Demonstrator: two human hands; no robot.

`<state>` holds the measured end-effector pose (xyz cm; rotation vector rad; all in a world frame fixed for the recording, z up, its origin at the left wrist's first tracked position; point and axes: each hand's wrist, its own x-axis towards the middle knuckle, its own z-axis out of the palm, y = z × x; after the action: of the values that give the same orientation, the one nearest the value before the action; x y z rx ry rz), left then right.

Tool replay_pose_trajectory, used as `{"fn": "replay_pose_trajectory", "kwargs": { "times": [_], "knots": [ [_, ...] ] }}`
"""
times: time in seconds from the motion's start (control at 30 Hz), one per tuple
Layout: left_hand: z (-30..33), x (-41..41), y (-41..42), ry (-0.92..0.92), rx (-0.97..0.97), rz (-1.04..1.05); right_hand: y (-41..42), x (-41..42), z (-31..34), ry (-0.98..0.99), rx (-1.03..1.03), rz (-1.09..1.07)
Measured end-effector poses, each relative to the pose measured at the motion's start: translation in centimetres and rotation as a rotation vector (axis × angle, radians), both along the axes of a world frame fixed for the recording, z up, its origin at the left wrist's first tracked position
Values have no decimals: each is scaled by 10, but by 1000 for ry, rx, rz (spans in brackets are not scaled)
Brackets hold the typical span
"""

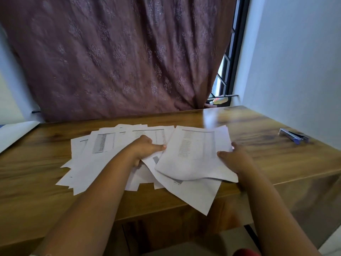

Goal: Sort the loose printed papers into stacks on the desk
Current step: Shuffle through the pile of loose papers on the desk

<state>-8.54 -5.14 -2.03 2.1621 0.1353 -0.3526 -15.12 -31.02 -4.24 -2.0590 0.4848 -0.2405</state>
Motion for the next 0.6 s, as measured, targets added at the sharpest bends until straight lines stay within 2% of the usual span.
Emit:
{"fn": "replay_pose_trajectory", "kwargs": {
  "times": [0.1,0.27,0.43,0.5,0.6],
  "knots": [
    [-6,-2,-6,-68,113,-9,16,-14,3,-11,-164,86],
    [-11,0,-11,-197,-50,102,31,-26,7,88,-318,186],
    [-12,0,-20,-246,-156,210,33,-33,10,-37,-280,92],
    [-13,4,-21,-268,-99,206,31,-39,10,-47,-303,91],
    [-13,15,-19,-330,126,91,29,-52,7,38,-340,212]
  ]
}}
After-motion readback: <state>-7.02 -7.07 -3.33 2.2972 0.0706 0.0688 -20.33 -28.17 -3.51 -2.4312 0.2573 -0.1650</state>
